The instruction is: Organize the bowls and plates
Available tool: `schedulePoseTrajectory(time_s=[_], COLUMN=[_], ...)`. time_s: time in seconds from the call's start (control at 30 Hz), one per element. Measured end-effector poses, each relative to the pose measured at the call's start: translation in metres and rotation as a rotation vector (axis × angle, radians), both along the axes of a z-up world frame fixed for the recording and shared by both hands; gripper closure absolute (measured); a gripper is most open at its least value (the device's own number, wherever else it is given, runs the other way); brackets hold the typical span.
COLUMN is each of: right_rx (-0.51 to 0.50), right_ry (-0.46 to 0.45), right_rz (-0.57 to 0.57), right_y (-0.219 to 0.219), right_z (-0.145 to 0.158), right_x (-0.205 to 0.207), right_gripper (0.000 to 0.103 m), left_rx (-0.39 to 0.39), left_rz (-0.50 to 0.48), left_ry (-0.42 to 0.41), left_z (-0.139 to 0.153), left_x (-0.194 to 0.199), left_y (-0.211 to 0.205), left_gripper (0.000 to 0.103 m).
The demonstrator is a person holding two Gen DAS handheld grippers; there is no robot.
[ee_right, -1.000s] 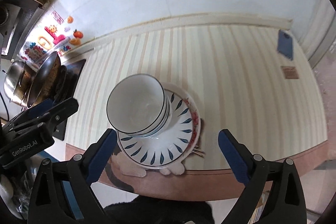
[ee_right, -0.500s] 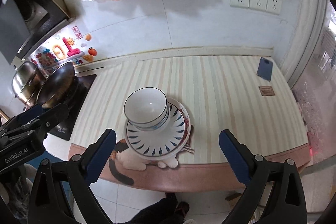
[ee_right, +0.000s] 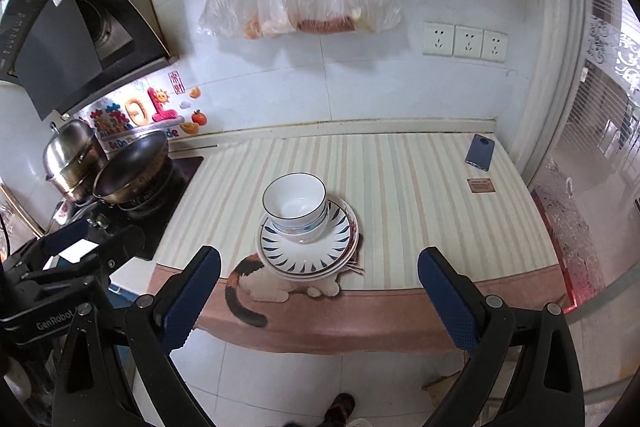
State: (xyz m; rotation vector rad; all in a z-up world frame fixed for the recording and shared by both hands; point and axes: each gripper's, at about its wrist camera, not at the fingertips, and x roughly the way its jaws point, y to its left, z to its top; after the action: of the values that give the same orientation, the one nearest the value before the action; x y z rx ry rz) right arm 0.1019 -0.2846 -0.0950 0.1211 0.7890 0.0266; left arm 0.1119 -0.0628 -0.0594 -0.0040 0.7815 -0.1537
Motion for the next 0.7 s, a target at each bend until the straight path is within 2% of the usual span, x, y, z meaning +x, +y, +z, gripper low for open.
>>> schedulePoseTrajectory(time_s=[0.33,0.7], right_rx=[-0.011,-0.013], right_ry=[-0.040,-0.057], right_rz=[-0.035,-0.051], right_y=[0.023,0.042], right_z=[0.020,0.026], right_x=[-0.084,-0.155], right_gripper=[0.002,0.002], left_rx=[0.020,0.021], left_rz=[-0.010,-0.005], left_ry=[-0.032,-0.051], left_z=[0.009,0.010], left_x=[-0.063,-0.102], left_y=[0.022,0.038], left_gripper=[0.000,0.000])
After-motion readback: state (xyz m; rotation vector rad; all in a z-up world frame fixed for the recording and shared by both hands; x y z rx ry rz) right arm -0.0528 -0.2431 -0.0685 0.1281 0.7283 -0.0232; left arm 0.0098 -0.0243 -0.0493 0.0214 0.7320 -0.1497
